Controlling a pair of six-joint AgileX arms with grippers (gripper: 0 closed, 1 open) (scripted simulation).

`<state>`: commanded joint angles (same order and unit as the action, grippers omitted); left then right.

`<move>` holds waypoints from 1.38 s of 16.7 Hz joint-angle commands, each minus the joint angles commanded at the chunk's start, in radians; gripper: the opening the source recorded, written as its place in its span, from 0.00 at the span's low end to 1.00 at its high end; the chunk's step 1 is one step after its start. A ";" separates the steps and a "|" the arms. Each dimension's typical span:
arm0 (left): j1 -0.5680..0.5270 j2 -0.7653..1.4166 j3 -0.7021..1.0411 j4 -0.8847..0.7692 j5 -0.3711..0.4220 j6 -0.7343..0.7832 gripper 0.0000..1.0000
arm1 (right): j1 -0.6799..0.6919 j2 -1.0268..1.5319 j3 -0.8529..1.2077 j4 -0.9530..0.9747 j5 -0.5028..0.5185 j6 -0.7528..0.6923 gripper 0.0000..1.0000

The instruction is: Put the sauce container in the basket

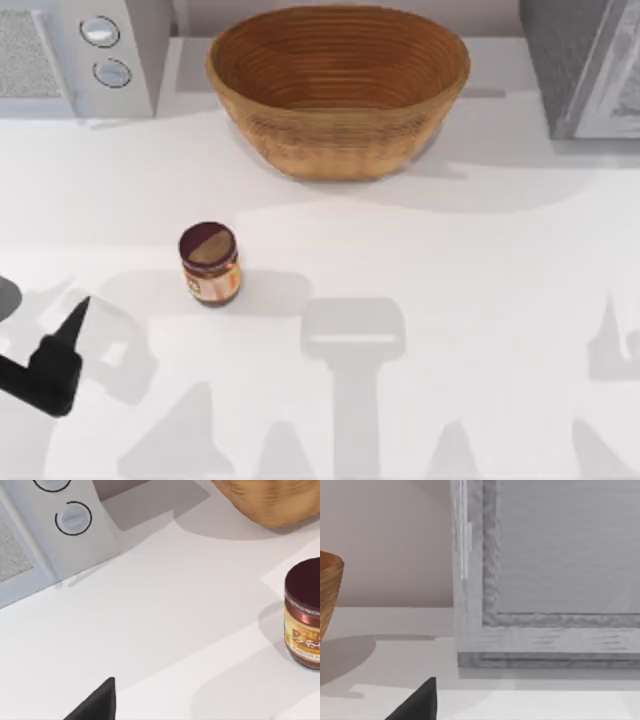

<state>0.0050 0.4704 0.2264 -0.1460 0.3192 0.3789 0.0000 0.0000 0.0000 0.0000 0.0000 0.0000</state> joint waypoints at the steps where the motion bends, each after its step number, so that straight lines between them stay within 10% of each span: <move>1: 0.004 0.084 0.040 -0.027 0.054 0.068 1.00 | 0.000 0.000 0.000 0.000 0.000 0.000 1.00; 15: 0.099 1.412 0.699 -0.421 0.889 1.136 1.00 | 0.000 0.000 0.000 0.000 0.000 0.000 1.00; 23: 0.137 1.830 0.914 -0.532 1.145 1.460 1.00 | 0.000 0.000 0.000 0.000 0.000 0.000 1.00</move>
<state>0.1416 2.3005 1.1407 -0.6783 1.4643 1.8385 0.0000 0.0000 0.0000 0.0000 0.0000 0.0000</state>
